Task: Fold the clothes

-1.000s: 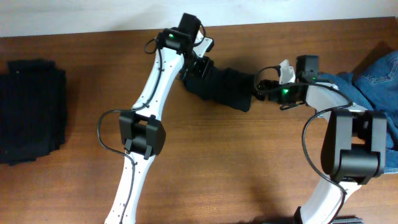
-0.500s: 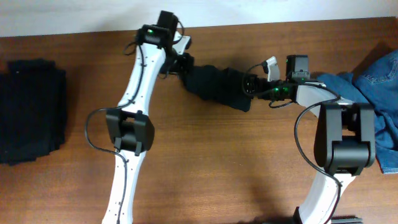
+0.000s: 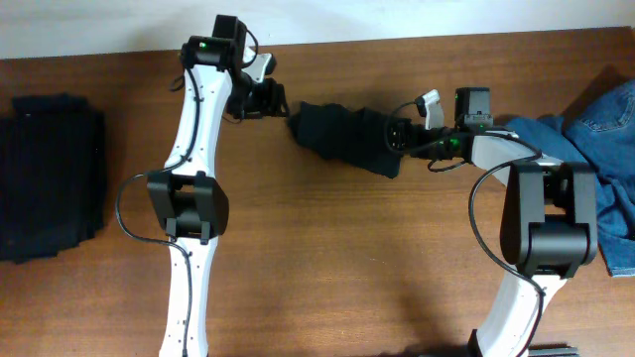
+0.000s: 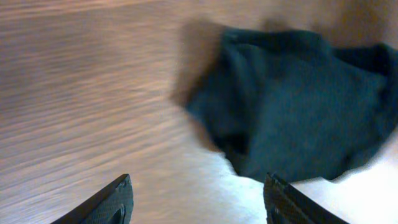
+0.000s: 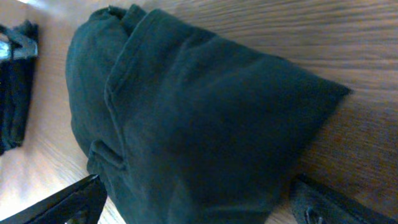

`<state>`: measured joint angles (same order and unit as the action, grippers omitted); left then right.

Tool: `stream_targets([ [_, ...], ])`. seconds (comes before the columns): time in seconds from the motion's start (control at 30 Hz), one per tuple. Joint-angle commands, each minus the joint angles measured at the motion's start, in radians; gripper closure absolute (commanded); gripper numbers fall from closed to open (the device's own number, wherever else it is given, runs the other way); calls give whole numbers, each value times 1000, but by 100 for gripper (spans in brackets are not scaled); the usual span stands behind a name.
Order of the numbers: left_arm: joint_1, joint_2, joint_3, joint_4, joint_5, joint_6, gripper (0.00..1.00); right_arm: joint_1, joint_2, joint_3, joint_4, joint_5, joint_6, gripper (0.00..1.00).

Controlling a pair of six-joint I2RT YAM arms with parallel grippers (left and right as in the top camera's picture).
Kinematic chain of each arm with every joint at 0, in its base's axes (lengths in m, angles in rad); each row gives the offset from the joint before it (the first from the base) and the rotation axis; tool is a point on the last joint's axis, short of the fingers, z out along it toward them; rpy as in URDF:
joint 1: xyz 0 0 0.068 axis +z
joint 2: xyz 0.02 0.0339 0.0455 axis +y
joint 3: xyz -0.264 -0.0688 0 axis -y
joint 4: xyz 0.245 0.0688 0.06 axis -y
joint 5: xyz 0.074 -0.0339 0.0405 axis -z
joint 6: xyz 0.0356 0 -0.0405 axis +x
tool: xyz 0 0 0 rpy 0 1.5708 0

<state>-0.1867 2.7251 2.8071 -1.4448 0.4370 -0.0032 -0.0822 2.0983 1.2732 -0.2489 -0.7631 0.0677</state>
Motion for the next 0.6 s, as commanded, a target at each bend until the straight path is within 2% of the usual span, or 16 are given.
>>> stream_targets([
  [0.0,-24,9,14,-19,159,61,33,-77,55,-22,-20,-17,26,1],
  [0.1,-37,9,13,-98,174,-39,32,-143,55,-22,-42,-46,17,1],
  [0.2,-52,11,9,-163,170,-42,33,-182,55,-22,-82,-49,-24,1],
  [0.37,-73,33,9,-104,166,-87,28,-185,55,-22,-156,-45,-120,1],
  [0.57,-84,143,9,-34,105,-154,28,-179,55,-22,-171,-45,-121,1],
])
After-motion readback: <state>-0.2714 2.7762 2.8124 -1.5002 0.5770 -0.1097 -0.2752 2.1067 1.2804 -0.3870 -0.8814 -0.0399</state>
